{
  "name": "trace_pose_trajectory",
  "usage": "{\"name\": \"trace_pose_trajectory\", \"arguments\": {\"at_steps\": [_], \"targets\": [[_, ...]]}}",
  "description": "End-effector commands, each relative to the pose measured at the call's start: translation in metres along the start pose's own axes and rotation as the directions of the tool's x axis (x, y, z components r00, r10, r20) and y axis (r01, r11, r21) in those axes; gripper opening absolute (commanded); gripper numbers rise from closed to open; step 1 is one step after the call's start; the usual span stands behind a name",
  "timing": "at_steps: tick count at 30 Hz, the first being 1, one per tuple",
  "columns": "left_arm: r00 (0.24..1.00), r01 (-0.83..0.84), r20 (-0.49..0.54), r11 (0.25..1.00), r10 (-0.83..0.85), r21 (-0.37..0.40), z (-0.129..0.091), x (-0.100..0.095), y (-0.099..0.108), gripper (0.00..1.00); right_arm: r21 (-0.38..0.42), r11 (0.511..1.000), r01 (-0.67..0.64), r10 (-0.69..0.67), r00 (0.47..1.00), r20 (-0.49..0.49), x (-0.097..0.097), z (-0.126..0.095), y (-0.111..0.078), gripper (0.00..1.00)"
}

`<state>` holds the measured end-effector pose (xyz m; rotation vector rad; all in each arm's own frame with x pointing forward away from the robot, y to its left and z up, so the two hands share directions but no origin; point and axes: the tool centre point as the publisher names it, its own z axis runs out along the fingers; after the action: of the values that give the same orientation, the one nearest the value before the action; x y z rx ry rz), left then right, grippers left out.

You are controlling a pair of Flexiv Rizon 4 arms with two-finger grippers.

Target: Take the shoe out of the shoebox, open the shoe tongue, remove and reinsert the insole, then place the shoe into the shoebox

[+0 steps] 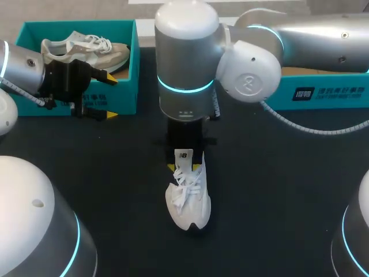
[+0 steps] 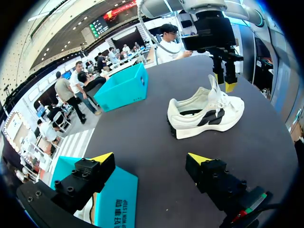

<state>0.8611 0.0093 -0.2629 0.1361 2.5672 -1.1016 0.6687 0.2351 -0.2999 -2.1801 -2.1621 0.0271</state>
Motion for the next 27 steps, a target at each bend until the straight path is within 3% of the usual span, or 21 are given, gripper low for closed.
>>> {"name": "trace_pose_trajectory", "arguments": {"at_steps": [1,8,20,27], "targets": [[1.0,0.0,0.001,1.0,0.0,-0.002,0.0,0.001,-0.001,1.0,0.015,1.0,0.0,0.0,1.0,0.008,-0.005,0.003,0.003,0.44],[1.0,0.0,0.001,1.0,0.0,-0.002,0.0,0.001,-0.001,1.0,0.014,1.0,0.008,-0.008,1.0,0.017,-0.009,-0.003,0.004,0.46],[1.0,0.0,0.001,1.0,0.0,-0.002,0.0,0.001,-0.001,1.0,-0.008,0.996,0.083,-0.083,0.996,-0.009,-0.005,0.007,0.036,0.37],[1.0,0.0,0.001,1.0,0.0,-0.002,0.0,0.001,-0.001,1.0,0.007,0.996,0.089,-0.089,0.995,0.037,-0.018,0.012,0.042,0.35]]}}
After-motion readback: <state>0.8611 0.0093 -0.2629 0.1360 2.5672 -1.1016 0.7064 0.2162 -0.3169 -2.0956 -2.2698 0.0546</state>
